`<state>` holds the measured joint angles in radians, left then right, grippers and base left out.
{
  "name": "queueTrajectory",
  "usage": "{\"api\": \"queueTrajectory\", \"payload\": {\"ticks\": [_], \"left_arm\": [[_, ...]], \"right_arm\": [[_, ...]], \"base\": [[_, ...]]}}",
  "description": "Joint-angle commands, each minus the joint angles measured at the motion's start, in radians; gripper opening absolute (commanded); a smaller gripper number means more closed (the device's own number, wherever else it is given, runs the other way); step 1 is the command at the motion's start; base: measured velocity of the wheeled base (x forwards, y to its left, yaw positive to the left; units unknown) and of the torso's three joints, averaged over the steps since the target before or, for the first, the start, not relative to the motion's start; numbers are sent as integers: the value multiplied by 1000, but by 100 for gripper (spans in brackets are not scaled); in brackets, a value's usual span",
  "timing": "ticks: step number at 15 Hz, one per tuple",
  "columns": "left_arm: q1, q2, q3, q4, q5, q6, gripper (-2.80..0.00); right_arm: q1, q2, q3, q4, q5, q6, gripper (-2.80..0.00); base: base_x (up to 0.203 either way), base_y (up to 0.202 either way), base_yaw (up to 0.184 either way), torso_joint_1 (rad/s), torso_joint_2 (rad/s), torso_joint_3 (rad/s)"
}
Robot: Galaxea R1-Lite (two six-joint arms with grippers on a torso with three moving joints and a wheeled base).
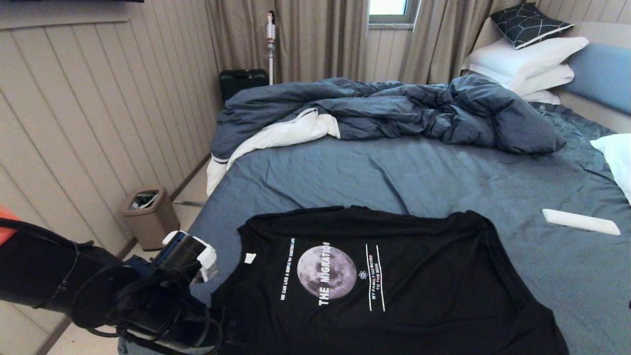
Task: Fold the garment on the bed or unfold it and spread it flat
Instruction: Fold the black T-shirt
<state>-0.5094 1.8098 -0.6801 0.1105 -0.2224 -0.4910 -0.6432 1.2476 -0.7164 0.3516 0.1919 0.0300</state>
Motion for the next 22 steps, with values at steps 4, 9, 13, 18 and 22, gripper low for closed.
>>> {"api": "queueTrajectory", "payload": {"ticks": [4, 9, 13, 18, 22], "left_arm": [[0, -4, -26, 25, -1, -15, 0], [43, 36, -16, 4, 116, 2, 0], [43, 14, 80, -154, 126, -9, 0], [88, -54, 304, -409, 132, -29, 0], [69, 64, 380, -752, 291, -78, 0]], "right_arm": [[0, -18, -28, 4, 0, 1, -280], [2, -19, -18, 5, 4, 4, -280], [3, -17, -16, 3, 8, 6, -280], [8, -7, 3, -5, 15, 10, -280], [-2, -3, 17, -8, 75, 7, -280]], "base": [[0, 0, 0, 0, 0, 0], [0, 0, 0, 0, 0, 0], [0, 0, 0, 0, 0, 0], [0, 0, 0, 0, 0, 0], [0, 0, 0, 0, 0, 0]]}}
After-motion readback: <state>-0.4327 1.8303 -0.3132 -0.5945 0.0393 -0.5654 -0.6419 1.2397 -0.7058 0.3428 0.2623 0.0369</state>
